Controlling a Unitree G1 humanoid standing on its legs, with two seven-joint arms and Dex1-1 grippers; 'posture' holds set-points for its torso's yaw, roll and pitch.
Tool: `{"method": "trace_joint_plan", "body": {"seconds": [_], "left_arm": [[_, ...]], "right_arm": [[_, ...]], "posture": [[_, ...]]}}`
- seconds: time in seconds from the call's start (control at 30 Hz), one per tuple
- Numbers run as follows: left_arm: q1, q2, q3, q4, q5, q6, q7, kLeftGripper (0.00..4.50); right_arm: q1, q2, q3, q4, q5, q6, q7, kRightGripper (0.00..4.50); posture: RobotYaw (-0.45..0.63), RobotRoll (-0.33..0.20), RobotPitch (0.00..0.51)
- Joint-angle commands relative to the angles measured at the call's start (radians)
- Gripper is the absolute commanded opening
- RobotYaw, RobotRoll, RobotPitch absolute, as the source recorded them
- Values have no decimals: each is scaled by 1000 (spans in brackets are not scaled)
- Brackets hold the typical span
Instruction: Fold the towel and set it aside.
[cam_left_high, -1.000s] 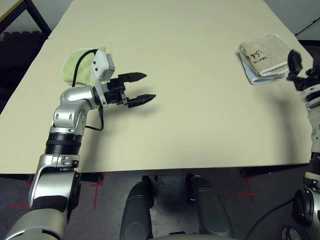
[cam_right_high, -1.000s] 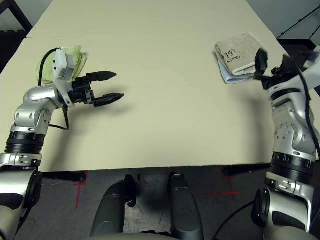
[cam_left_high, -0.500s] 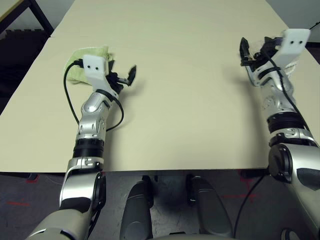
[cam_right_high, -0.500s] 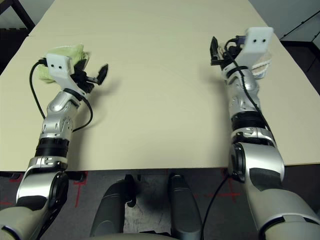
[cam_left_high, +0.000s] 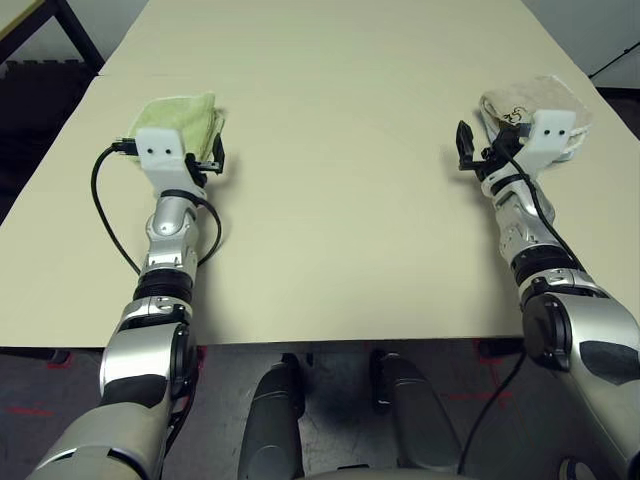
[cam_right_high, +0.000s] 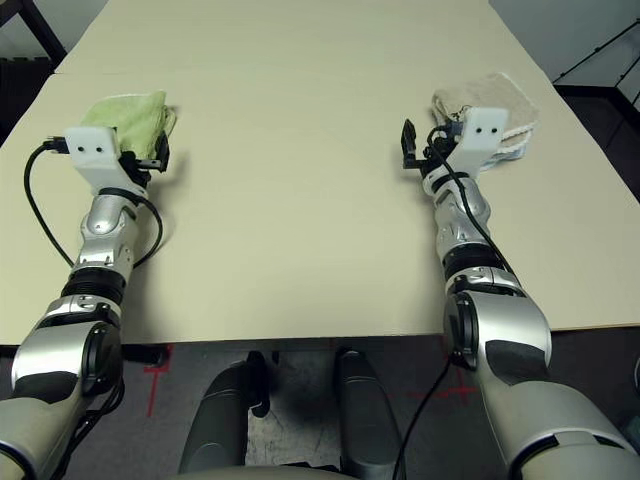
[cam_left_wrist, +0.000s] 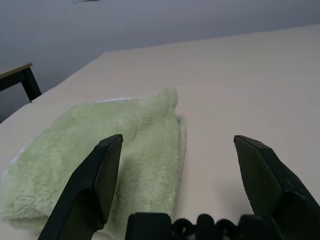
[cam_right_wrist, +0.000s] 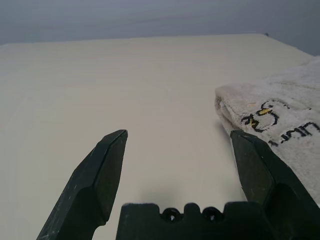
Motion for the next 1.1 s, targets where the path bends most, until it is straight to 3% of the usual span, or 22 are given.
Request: {"method": "trace_joint_plan", "body": {"seconds": [0.03, 0.73, 1.1], "left_arm": [[33, 19, 13, 15, -8, -19, -13, 4500], [3, 15, 48, 33, -67, 40, -81, 4500], [55, 0, 56, -40, -93, 46, -92, 4500]], "right_arm": [[5, -21, -12, 21, 1, -9, 17, 4463], [0, 8, -10, 21, 2, 28, -8, 4463], [13, 25, -3, 6, -2, 21, -8, 4463]], "posture": [[-125, 0, 147], [-175, 0, 163], [-145, 0, 176]]}}
